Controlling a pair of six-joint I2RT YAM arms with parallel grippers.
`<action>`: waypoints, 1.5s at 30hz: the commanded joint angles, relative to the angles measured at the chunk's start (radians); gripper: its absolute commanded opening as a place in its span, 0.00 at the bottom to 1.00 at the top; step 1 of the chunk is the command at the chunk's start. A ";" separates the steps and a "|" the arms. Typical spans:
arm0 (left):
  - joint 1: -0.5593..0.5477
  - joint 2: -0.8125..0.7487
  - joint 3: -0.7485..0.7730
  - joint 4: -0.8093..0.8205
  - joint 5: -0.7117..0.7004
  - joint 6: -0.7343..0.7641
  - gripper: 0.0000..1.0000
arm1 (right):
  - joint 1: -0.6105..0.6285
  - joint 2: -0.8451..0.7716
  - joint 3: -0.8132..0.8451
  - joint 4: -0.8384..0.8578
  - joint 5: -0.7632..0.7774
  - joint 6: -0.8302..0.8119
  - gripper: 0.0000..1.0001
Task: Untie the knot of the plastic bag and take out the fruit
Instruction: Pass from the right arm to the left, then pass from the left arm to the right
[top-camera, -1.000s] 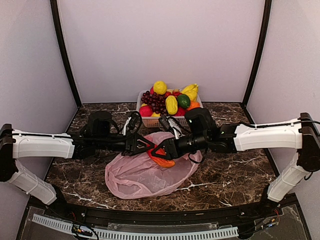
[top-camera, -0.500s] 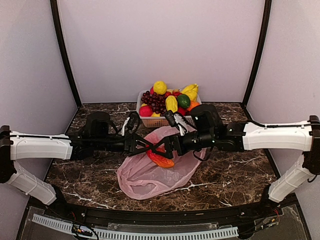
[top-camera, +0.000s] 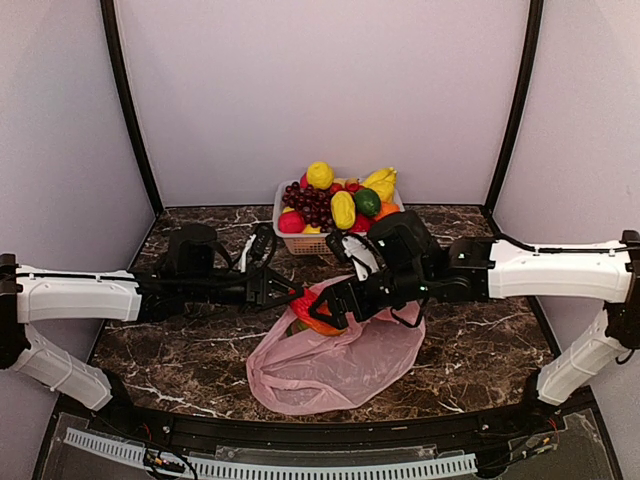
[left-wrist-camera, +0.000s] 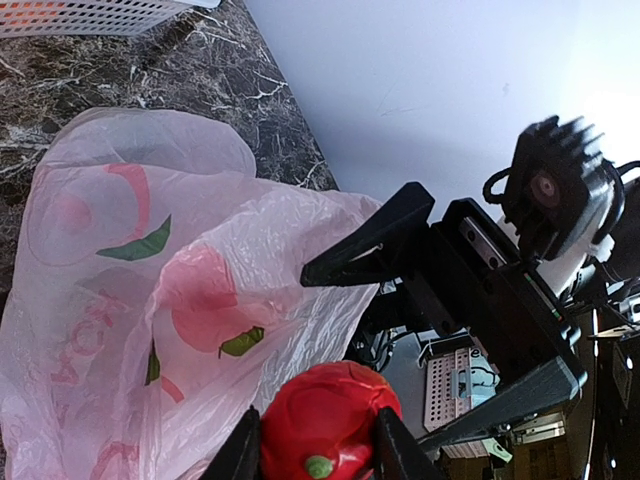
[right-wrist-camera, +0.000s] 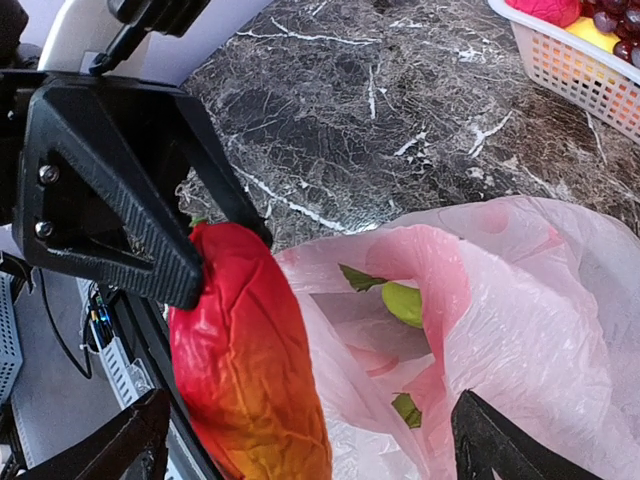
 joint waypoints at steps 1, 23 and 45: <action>-0.005 -0.026 -0.011 -0.010 -0.007 -0.002 0.20 | 0.022 -0.036 -0.008 0.020 -0.013 -0.027 0.92; -0.005 -0.047 -0.007 -0.040 -0.021 0.007 0.22 | 0.046 0.090 0.087 0.043 -0.057 -0.058 0.40; 0.367 -0.169 0.215 -0.692 -0.032 0.481 0.89 | -0.239 0.041 0.350 -0.188 0.209 -0.183 0.32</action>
